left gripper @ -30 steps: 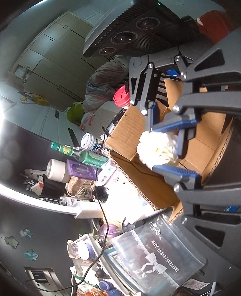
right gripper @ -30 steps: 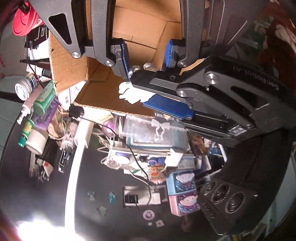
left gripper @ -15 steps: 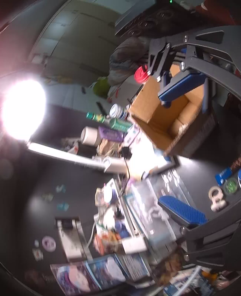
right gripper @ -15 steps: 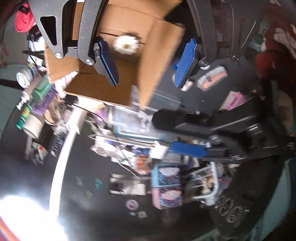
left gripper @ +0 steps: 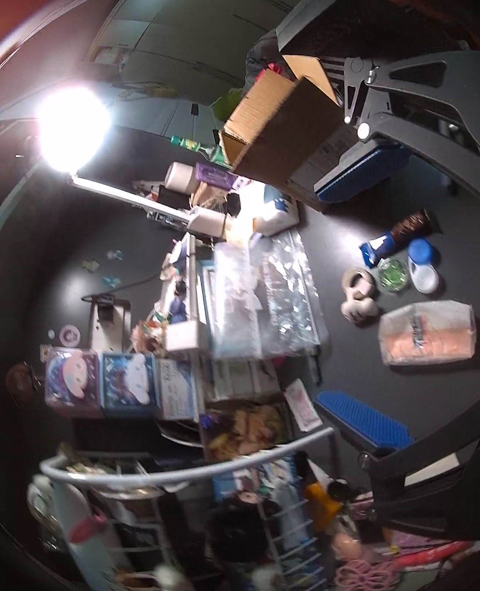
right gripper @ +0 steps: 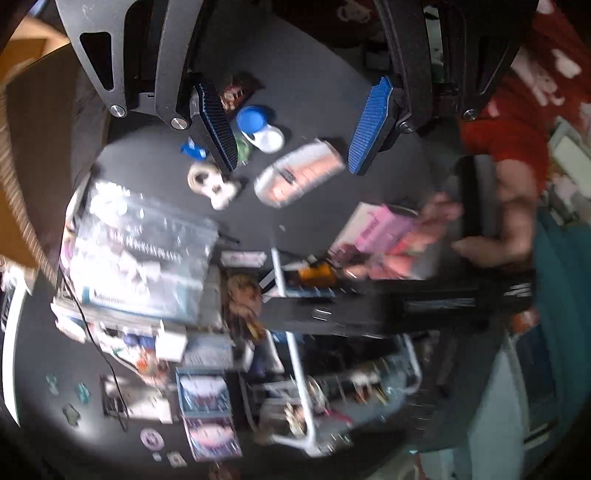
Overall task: Organize objects
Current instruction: 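Move the right gripper back to the blue-wrapped chocolate bar and grasp it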
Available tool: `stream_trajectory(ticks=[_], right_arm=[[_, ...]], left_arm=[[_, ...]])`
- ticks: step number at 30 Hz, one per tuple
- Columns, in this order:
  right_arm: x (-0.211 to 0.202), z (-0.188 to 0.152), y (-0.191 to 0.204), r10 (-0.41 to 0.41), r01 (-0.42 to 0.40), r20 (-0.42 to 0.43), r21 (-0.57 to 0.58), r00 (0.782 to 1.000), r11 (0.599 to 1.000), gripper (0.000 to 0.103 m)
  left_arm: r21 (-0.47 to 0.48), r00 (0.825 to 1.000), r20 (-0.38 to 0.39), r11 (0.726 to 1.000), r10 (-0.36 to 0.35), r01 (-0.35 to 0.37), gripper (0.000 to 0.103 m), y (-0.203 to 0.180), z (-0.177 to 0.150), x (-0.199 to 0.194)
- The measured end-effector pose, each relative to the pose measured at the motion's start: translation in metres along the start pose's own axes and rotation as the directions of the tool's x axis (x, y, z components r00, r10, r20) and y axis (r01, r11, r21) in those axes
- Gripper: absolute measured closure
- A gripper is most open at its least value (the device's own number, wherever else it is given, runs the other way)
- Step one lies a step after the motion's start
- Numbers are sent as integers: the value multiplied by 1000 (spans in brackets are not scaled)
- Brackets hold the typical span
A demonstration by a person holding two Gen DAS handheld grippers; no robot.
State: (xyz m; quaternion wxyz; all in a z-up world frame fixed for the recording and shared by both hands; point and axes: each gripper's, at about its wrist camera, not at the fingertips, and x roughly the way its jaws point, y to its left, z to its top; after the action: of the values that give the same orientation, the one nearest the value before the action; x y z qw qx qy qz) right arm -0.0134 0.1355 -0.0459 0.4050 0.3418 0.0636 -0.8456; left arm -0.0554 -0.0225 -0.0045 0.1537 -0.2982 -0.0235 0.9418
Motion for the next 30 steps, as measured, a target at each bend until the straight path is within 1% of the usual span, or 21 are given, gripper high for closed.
stream_trajectory(ticks=[1, 3, 5, 7, 10, 12, 17, 21, 22, 23, 27, 30], right_arm=[[6, -5, -2, -19, 19, -7, 9, 1000, 1000, 44], [21, -16, -9, -60, 61, -26, 41, 998, 997, 51], [34, -23, -18, -100, 103, -50, 65, 994, 993, 63], [45, -29, -29, -146, 151, -76, 76, 986, 986, 66], [62, -34, -37, -213, 221, -115, 59, 970, 973, 66], [68, -35, -41, -245, 253, -133, 45, 960, 966, 66], [72, -39, -45, -291, 297, -161, 13, 943, 955, 66], [70, -43, -51, -345, 348, -160, -6, 925, 937, 66], [69, -43, -52, -343, 347, -157, -3, 926, 938, 66], [67, -43, -53, -322, 327, -151, 11, 935, 945, 66], [71, -45, -51, -264, 274, -161, 42, 951, 961, 66], [77, -47, -48, -269, 279, -174, 34, 947, 960, 66]], left_arm=[[-7, 1000, 0, 1000, 1, -1, 1, 3, -10, 1], [-22, 1000, -6, 1000, -3, 3, 1, 7, -23, 3], [-31, 1000, -11, 999, 8, -8, 1, 8, -31, 4], [-22, 1000, -9, 1000, 13, -13, 1, 6, -36, 4], [-13, 1000, 1, 1000, -12, 12, 1, 3, -37, 1], [-7, 1000, 5, 1000, -26, 26, 1, 0, -37, 0], [-9, 1000, 7, 1000, -11, 12, 1, 3, -37, 0], [-35, 999, 0, 999, -33, 33, 1, 7, -38, 3], [-36, 999, 0, 999, -33, 33, 1, 6, -38, 3], [-32, 1000, 0, 999, -30, 30, 1, 5, -38, 3], [-24, 999, -2, 999, -38, 38, 1, 0, -37, 3], [-13, 999, -5, 999, -36, 36, 1, -3, -37, 2]])
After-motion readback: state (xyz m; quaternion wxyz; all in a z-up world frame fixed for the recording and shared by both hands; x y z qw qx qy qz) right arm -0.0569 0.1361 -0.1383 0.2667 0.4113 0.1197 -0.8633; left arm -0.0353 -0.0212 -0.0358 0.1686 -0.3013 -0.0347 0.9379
